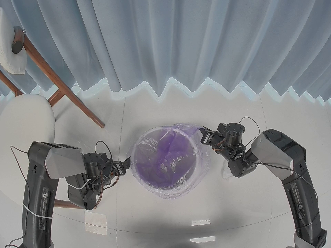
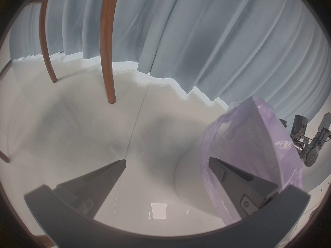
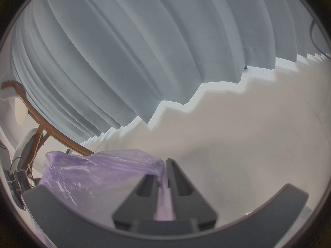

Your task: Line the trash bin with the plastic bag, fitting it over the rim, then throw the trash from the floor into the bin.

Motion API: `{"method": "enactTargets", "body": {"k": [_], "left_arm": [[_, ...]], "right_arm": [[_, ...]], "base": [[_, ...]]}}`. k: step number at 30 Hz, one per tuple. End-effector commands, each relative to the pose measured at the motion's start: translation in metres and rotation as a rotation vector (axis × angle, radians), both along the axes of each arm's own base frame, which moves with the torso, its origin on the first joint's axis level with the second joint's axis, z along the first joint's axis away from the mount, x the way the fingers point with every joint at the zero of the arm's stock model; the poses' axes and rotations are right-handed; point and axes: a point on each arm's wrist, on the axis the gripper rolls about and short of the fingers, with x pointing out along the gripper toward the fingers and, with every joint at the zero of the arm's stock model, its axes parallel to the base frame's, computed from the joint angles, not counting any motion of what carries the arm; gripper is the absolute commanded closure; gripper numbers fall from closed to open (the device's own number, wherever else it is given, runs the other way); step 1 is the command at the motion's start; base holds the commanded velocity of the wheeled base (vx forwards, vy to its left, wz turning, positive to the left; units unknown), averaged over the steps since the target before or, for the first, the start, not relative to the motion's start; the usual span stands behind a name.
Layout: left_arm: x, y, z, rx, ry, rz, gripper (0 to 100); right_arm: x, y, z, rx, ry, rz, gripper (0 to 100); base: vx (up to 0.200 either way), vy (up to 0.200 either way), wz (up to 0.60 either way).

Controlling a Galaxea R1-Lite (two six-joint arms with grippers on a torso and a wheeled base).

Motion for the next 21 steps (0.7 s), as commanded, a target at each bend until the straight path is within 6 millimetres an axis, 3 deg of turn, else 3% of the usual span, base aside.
{"method": "enactTargets", "body": {"k": [1,7,12,17,20,21], "left_arm": [[0.000,-0.001,0.002,-0.001,-0.006,0.001,0],[-0.010,0.001,0.030,-0.006,-0.033,-0.006,0],[-0.026,0.003,0.047,0.018,-0.036,-0.024,0],[-0.045,0.001,0.061,0.024,-0.023,-0.045,0],[-0.049,0.002,0.062,0.036,-0.017,-0.048,0],[-0.054,0.006,0.060,0.072,-0.006,-0.046,0]], "right_arm": [[-0.010,-0.003,0.016,0.025,0.003,0.024,0],[-0.034,-0.011,0.073,0.140,-0.029,0.021,0],[-0.063,-0.024,0.104,0.166,-0.026,0.014,0],[-0.102,-0.036,0.125,0.158,-0.002,0.011,0],[-0.118,-0.040,0.124,0.147,0.020,0.015,0],[-0.141,-0.042,0.121,0.125,0.033,0.034,0]], "base": [[0.000,0.000,0.00],[0.000,0.000,0.00],[0.000,0.000,0.00],[0.000,0.000,0.00],[0.000,0.000,0.00],[0.000,0.000,0.00]]}}
